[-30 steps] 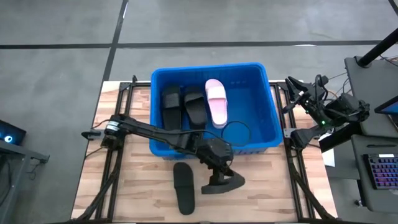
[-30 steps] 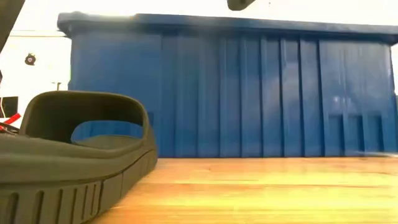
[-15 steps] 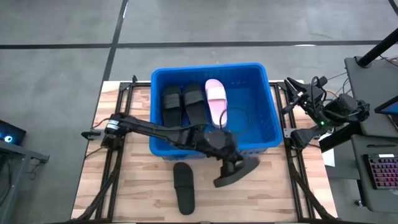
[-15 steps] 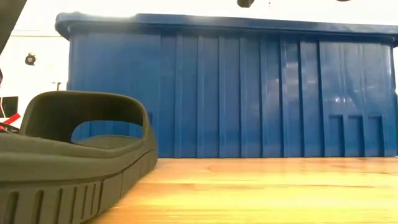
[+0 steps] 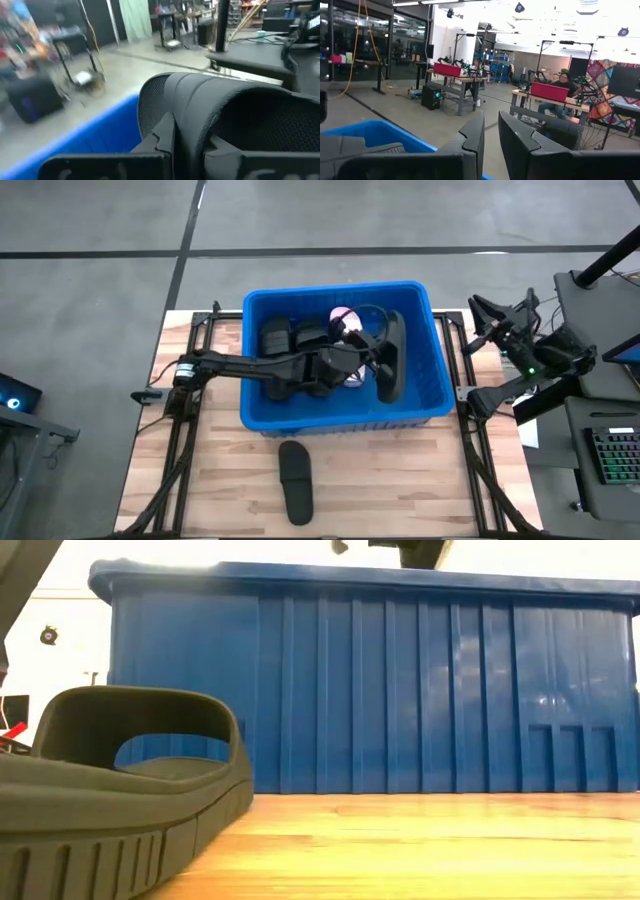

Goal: Pick and place slides into bin
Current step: Put the black slide into the blue organizer bin

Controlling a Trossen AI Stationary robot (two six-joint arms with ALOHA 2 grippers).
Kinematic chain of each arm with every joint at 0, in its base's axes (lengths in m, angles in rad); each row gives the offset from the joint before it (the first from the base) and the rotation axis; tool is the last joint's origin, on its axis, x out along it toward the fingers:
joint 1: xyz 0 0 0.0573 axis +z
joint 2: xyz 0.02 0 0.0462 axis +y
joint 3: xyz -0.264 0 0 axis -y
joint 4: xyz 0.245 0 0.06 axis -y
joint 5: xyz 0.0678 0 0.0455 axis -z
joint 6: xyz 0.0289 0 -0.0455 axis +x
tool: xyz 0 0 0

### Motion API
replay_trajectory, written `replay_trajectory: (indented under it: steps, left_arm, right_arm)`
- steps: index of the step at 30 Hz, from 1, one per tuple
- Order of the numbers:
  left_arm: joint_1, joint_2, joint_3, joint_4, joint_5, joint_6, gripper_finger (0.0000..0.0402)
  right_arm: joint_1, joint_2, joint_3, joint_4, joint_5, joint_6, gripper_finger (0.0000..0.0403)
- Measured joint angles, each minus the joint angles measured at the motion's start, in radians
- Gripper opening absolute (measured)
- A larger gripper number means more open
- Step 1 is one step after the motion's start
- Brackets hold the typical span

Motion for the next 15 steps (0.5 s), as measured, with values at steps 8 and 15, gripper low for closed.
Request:
replay_trajectory:
  steps: [8,15]
  left_arm:
    - [0.069,0.033,-0.009,0.115,-0.009,0.164,0.0000]
    - [0.102,0.131,0.039,0.108,-0.097,0.445,0.0000]
  right_arm:
    - [0.000,0.000,0.068,0.000,0.000,0.000,0.0047]
    - [0.000,0.000,0.095,-0.002,0.006,0.000,0.0047]
